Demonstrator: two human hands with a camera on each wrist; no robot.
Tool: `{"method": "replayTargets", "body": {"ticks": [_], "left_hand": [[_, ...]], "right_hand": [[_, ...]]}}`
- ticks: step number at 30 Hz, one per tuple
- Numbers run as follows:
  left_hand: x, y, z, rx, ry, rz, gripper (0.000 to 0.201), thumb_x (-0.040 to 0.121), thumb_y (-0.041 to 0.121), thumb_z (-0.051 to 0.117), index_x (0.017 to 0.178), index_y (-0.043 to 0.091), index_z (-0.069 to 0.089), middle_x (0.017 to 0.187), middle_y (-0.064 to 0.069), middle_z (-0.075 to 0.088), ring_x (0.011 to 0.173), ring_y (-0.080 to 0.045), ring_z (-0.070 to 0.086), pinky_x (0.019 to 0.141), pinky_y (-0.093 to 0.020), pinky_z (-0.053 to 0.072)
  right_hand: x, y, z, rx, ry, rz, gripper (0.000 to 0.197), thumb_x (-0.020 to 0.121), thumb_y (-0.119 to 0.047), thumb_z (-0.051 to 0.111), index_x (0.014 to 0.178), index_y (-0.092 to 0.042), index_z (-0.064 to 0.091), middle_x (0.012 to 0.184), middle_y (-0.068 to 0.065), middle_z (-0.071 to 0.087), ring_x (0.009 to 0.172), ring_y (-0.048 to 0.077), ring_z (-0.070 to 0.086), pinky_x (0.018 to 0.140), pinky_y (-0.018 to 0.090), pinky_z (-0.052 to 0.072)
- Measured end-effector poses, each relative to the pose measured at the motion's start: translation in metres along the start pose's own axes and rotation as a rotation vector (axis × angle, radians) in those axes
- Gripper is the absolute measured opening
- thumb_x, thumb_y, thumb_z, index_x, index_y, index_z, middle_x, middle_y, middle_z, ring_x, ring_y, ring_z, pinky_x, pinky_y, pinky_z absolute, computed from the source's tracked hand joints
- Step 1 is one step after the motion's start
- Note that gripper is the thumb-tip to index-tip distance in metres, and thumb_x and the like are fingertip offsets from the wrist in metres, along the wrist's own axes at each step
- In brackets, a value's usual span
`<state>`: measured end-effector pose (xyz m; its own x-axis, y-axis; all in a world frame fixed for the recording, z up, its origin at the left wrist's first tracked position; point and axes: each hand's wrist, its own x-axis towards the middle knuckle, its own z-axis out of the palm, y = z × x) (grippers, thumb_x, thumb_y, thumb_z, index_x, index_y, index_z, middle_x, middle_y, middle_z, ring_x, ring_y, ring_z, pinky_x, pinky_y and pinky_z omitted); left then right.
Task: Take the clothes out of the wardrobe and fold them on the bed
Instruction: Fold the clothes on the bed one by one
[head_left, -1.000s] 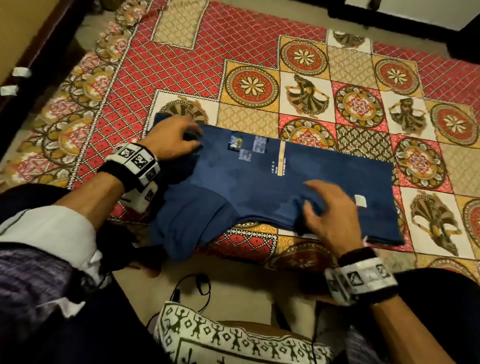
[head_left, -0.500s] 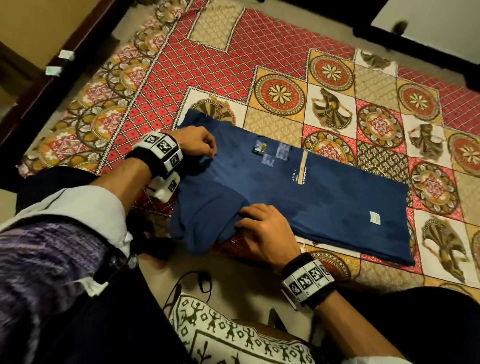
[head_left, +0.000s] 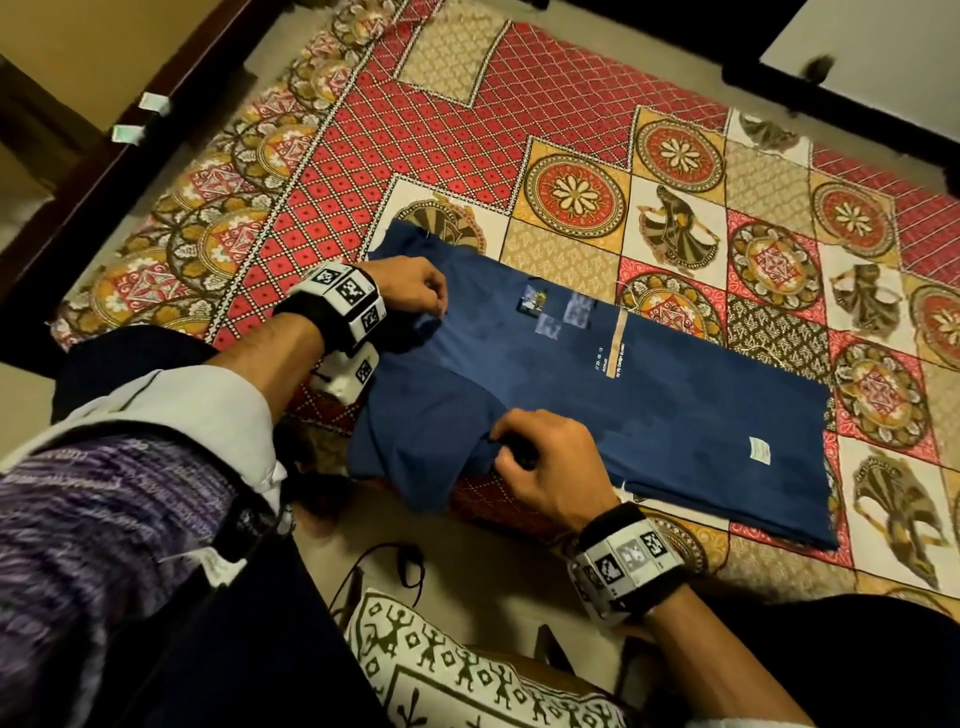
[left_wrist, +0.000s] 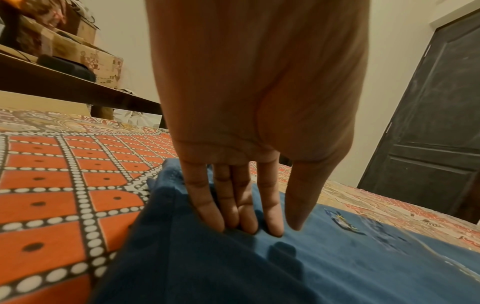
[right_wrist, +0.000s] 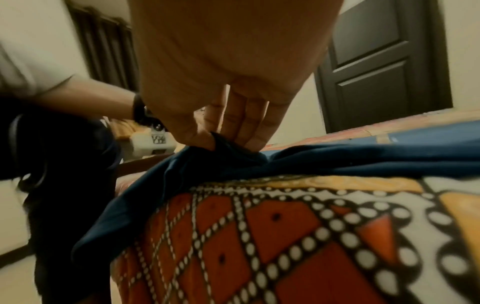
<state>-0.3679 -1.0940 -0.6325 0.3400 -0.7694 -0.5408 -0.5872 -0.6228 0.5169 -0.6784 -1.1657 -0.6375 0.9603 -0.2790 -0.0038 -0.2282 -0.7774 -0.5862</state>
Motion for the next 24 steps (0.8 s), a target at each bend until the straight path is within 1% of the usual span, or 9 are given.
{"method": "replayTargets", "body": {"ticks": [3,6,8,10,12,16,19,21,24], "left_hand": [[0.002,0.001,0.001,0.011,-0.007,-0.003,0.013,0.095,0.021,0.063,0.102,0.017,0.072,0.088,0.007,0.067,0.088,-0.016,0.061,0.069,-0.027,0.044],[0.003,0.001,0.002,0.032,-0.007,-0.001,0.009,0.094,0.022,0.063,0.097,0.021,0.071,0.091,0.005,0.069,0.090,-0.019,0.062,0.078,-0.030,0.047],[0.003,0.001,0.003,0.041,-0.008,-0.002,0.009,0.095,0.024,0.062,0.095,0.023,0.071,0.096,0.003,0.070,0.094,-0.020,0.063,0.083,-0.032,0.048],[0.003,0.000,0.002,0.036,-0.007,-0.012,0.013,0.096,0.030,0.061,0.098,0.022,0.072,0.103,0.001,0.070,0.099,-0.021,0.063,0.088,-0.033,0.048],[0.003,0.000,0.002,0.027,-0.005,-0.024,0.020,0.099,0.036,0.058,0.097,0.021,0.071,0.110,-0.002,0.069,0.103,-0.022,0.061,0.097,-0.037,0.047],[0.003,0.003,-0.002,0.005,-0.013,-0.096,0.042,0.103,0.051,0.045,0.093,0.016,0.068,0.116,-0.008,0.065,0.109,-0.028,0.059,0.103,-0.039,0.041],[0.006,0.001,-0.003,-0.035,-0.013,-0.149,0.076,0.088,0.078,0.042,0.105,0.011,0.073,0.117,-0.009,0.068,0.106,-0.028,0.064,0.104,-0.047,0.046],[0.006,0.000,-0.004,-0.135,-0.021,-0.155,0.088,0.069,0.093,0.048,0.101,0.016,0.076,0.112,-0.002,0.070,0.100,-0.022,0.066,0.101,-0.043,0.050],[0.005,0.000,-0.003,-0.201,-0.015,-0.098,0.062,0.077,0.076,0.067,0.086,0.015,0.071,0.091,0.004,0.068,0.082,-0.016,0.064,0.082,-0.036,0.049]], "right_hand": [[-0.006,-0.002,0.013,-0.167,-0.085,-0.163,0.013,0.081,-0.024,0.070,0.094,-0.023,0.072,0.089,-0.006,0.066,0.082,0.019,0.057,0.074,0.037,0.048],[-0.004,-0.002,0.014,-0.223,-0.155,-0.324,0.012,0.082,-0.021,0.069,0.094,-0.021,0.071,0.093,-0.005,0.064,0.085,0.019,0.055,0.075,0.035,0.045],[0.000,0.004,0.010,-0.014,-0.011,-0.155,0.011,0.086,-0.013,0.068,0.094,-0.019,0.071,0.092,-0.005,0.069,0.084,0.015,0.063,0.077,0.032,0.051],[0.007,0.021,0.005,0.350,0.367,0.320,0.008,0.090,-0.005,0.069,0.091,-0.012,0.069,0.081,0.000,0.071,0.073,0.010,0.065,0.073,0.035,0.056],[0.011,0.035,0.004,0.410,0.554,0.644,0.012,0.091,-0.012,0.074,0.086,-0.012,0.063,0.064,-0.004,0.063,0.058,0.003,0.055,0.067,0.033,0.050],[0.007,0.034,0.005,0.319,0.426,0.689,0.019,0.093,-0.021,0.075,0.105,-0.014,0.063,0.060,-0.010,0.061,0.057,-0.006,0.058,0.065,0.009,0.042],[0.008,0.039,0.001,0.311,0.433,0.752,0.037,0.093,-0.024,0.073,0.126,-0.014,0.060,0.065,-0.008,0.066,0.071,-0.009,0.059,0.080,0.020,0.041],[0.008,0.036,-0.001,0.297,0.439,0.760,0.046,0.093,-0.028,0.072,0.134,-0.016,0.055,0.068,-0.007,0.069,0.078,0.002,0.065,0.089,0.029,0.045],[0.004,0.023,-0.003,0.207,0.492,0.721,0.053,0.093,-0.039,0.071,0.138,-0.023,0.051,0.072,-0.010,0.070,0.078,0.012,0.068,0.083,0.036,0.049]]}}
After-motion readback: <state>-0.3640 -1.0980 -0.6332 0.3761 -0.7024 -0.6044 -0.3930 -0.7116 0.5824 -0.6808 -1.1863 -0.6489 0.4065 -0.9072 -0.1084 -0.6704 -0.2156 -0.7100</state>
